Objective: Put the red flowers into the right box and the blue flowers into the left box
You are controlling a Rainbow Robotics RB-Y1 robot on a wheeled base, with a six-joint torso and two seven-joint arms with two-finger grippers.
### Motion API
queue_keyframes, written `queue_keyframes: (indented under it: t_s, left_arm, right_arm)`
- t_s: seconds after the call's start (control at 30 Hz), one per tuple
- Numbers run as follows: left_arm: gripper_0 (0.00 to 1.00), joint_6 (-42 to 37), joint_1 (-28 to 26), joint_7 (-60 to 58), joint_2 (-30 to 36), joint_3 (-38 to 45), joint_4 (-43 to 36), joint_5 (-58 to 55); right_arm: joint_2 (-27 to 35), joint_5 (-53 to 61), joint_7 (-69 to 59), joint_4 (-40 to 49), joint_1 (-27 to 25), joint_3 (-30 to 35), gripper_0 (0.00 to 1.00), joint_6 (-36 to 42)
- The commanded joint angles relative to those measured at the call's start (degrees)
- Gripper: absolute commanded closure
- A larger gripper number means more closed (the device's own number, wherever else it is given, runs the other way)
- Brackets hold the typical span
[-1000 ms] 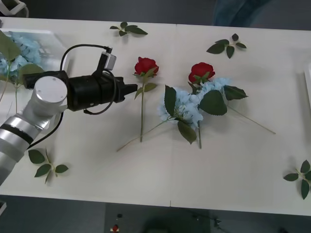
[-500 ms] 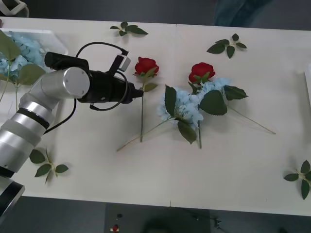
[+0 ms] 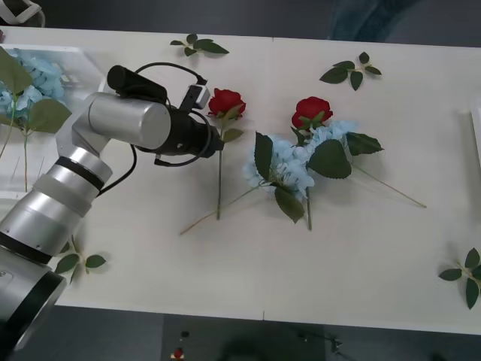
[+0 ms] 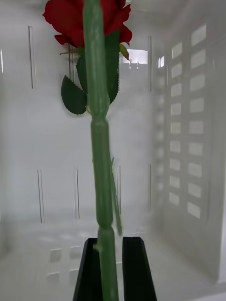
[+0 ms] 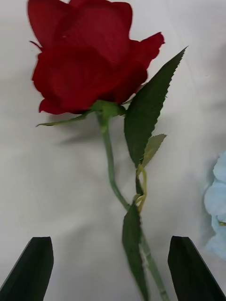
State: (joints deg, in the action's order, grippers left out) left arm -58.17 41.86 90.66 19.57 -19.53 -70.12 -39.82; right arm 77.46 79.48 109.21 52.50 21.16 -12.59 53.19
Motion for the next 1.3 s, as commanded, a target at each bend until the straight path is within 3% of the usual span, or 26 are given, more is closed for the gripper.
queue_keyframes:
  t_s: [0.03,0.57,0.7,0.9,1.2,1.23,1.3]
  left_arm:
    - [0.3,-0.3,2.3,-4.7,-3.4,0.5,-0.7,4.8]
    - [0.3,-3.1,1.5,-5.8,-7.4,0.5,2.4,12.8]
    - [0.34,-3.1,1.5,-5.8,-7.4,-0.2,3.4,13.5]
    - [0.46,-3.0,1.5,-5.3,-7.4,-0.9,4.8,14.5]
    - [0.46,-3.1,1.4,-5.0,-7.4,-2.4,5.3,16.4]
    - [0.49,-3.1,1.4,-5.0,-7.4,-2.6,5.3,16.6]
    - [0.75,-3.2,1.2,-5.0,-7.4,-2.8,5.3,17.1]
  right_arm:
    - [2.1,-0.3,0.0,0.3,0.4,0.4,0.0,-1.8]
    - [1.7,0.5,0.0,3.2,0.4,0.4,0.0,-1.8]
    - [1.6,1.5,0.0,6.2,0.4,0.5,0.0,-1.7]
    - [-1.7,11.1,0.2,9.3,-0.1,3.5,0.0,0.2]
    - [-7.6,27.8,11.7,10.7,-0.1,6.4,0.0,0.8]
    - [-8.1,28.7,13.8,11.5,-0.1,6.6,0.0,0.7]
    - [-9.1,28.9,16.4,13.2,0.0,7.1,0.0,0.7]
